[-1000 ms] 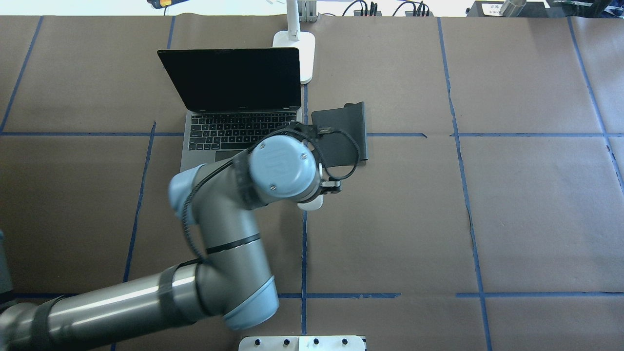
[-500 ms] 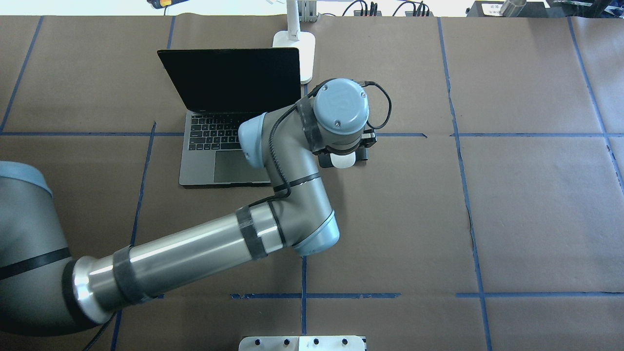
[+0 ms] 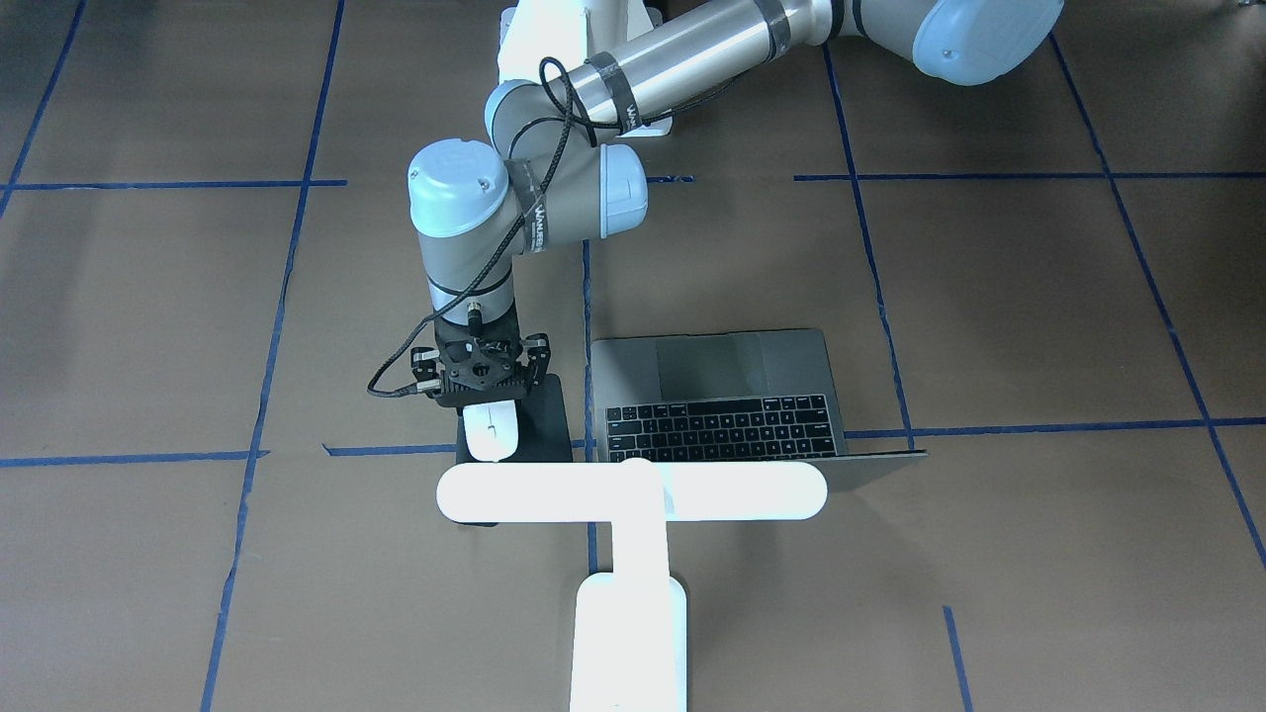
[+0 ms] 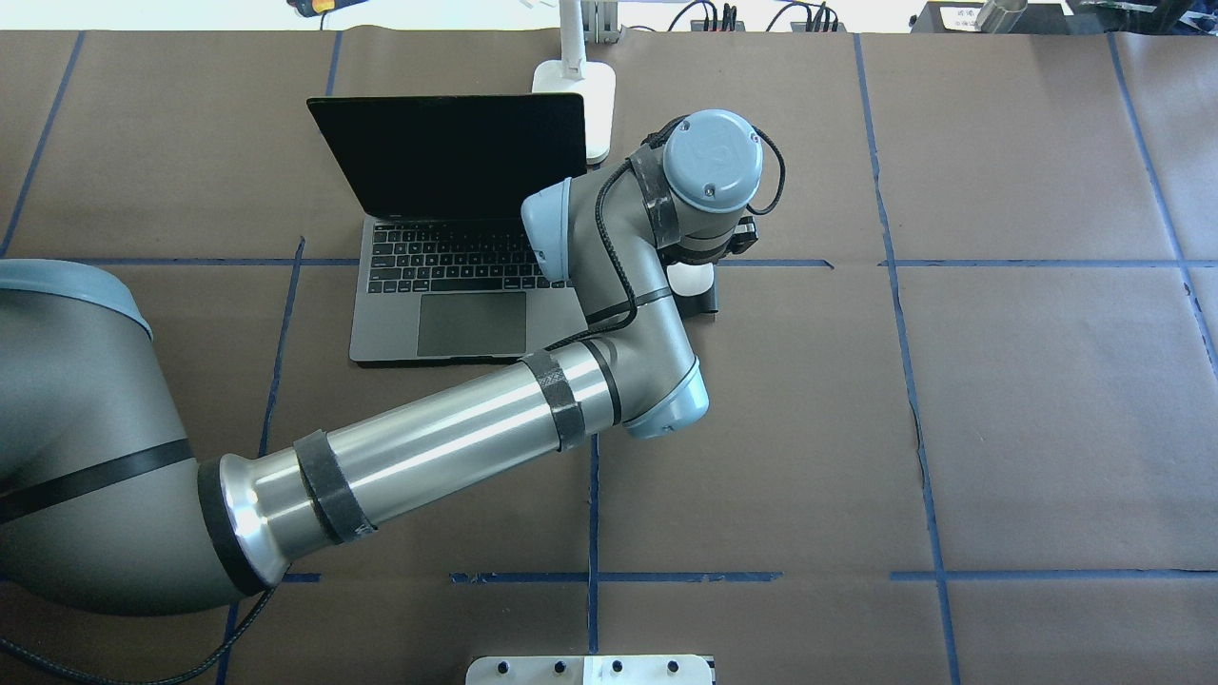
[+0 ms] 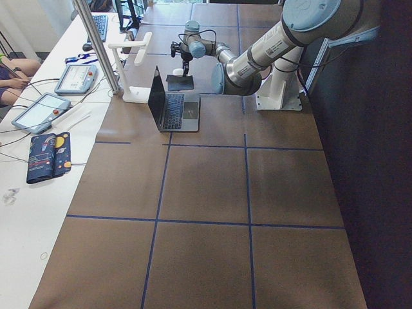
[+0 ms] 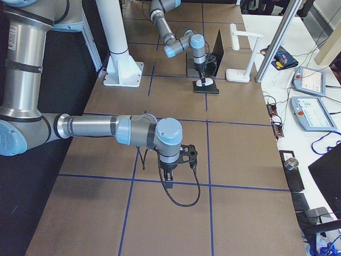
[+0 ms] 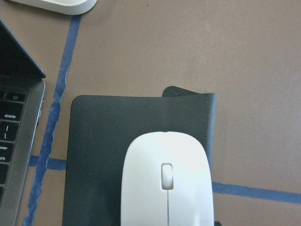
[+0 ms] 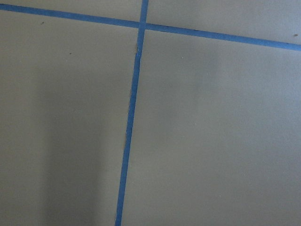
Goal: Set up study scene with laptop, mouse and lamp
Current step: 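Lower the mouse onto the pad and open the left gripper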
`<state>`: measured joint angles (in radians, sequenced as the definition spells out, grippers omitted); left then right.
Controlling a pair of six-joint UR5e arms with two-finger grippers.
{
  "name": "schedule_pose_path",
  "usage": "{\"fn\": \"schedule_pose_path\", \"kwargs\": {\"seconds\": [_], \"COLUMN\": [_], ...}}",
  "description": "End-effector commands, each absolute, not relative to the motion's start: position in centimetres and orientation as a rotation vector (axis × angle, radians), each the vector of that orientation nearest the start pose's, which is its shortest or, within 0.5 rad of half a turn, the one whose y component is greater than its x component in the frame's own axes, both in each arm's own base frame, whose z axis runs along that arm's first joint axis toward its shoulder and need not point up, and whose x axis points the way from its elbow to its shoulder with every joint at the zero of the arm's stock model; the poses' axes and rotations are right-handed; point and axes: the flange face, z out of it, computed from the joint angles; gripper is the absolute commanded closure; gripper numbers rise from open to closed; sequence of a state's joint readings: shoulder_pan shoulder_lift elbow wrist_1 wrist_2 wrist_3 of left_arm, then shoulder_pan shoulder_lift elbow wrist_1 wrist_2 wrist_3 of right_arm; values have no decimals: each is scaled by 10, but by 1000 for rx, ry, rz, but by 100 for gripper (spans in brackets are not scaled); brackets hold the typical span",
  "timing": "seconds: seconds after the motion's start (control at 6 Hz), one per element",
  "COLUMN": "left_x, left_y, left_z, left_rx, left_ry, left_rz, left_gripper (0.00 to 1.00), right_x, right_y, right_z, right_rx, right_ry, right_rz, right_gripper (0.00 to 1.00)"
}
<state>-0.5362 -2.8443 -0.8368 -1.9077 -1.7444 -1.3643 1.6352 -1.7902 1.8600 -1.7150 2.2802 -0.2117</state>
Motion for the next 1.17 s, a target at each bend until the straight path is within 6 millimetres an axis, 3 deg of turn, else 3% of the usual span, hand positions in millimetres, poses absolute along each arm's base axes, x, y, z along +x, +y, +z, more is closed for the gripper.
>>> {"fn": "schedule_pose_path", "kwargs": {"seconds": [0.0, 0.33, 0.67, 1.0], "left_x": [703, 704, 690, 677], "left_y": [-557, -557, -567, -561], "left_z": [82, 83, 67, 67], "left_rx": [161, 165, 145, 119], "left_ry": [863, 861, 896, 924], "left_rz": [-179, -162, -137, -62], "left_gripper": [34, 0, 0, 0], "right_x": [93, 93, 93, 93], "right_y": [-387, -388, -388, -388], "right_z": [634, 633, 632, 632], "right_rx": [25, 26, 28, 29], "right_ry": [-714, -715, -715, -715], "right_rz": [-114, -116, -116, -117], "right_gripper": [0, 0, 0, 0]}}
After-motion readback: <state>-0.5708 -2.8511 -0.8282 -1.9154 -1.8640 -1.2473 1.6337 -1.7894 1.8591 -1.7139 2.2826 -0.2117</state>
